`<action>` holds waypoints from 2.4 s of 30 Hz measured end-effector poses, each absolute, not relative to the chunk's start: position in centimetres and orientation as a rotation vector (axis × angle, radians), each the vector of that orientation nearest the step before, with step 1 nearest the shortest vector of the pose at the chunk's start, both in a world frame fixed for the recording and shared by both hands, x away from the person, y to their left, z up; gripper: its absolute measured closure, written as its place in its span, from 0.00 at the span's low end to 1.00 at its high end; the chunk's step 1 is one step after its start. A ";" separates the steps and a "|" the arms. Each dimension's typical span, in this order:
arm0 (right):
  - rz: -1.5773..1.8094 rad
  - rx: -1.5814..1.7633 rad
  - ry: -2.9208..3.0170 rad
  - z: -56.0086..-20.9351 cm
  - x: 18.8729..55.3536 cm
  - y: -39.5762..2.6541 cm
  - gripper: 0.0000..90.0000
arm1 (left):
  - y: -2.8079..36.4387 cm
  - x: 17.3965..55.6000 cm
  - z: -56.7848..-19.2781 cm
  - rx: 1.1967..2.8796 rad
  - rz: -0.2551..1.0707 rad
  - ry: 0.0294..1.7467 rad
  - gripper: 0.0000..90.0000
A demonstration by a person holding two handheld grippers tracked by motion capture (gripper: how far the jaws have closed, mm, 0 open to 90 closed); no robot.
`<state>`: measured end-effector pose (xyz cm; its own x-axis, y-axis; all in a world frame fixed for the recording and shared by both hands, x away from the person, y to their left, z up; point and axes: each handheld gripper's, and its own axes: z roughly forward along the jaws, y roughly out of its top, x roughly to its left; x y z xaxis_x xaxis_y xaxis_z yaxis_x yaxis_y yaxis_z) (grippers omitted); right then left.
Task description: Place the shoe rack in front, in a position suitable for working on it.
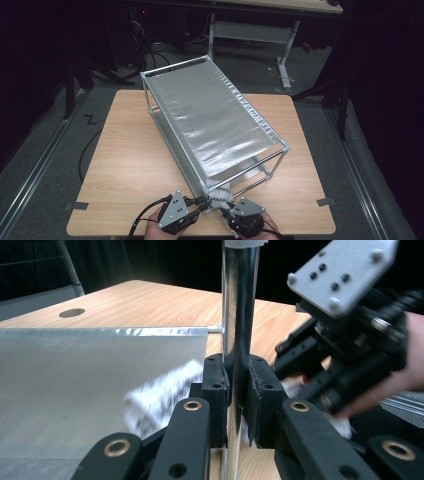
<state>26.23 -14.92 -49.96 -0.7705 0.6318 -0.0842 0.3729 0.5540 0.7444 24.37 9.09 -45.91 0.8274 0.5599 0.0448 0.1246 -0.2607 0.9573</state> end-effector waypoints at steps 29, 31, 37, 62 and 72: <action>1.037 0.864 2.423 -50.1 27.1 -15.8 0.76 | 9.1 24.4 -45.9 1.811 0.449 0.526 0.89; 1.027 0.894 2.401 -50.1 27.6 -16.6 0.76 | 9.1 24.3 -45.9 1.812 0.450 0.526 0.89; 0.996 0.996 2.335 -50.1 29.0 -18.9 0.76 | 9.1 24.3 -45.9 1.811 0.450 0.527 0.89; 0.912 1.246 2.105 -50.4 33.2 -25.6 0.78 | 9.0 24.4 -45.9 1.809 0.449 0.524 0.89; 1.005 1.141 2.044 -47.2 30.7 -25.5 0.86 | 9.0 24.3 -45.9 1.808 0.447 0.521 0.89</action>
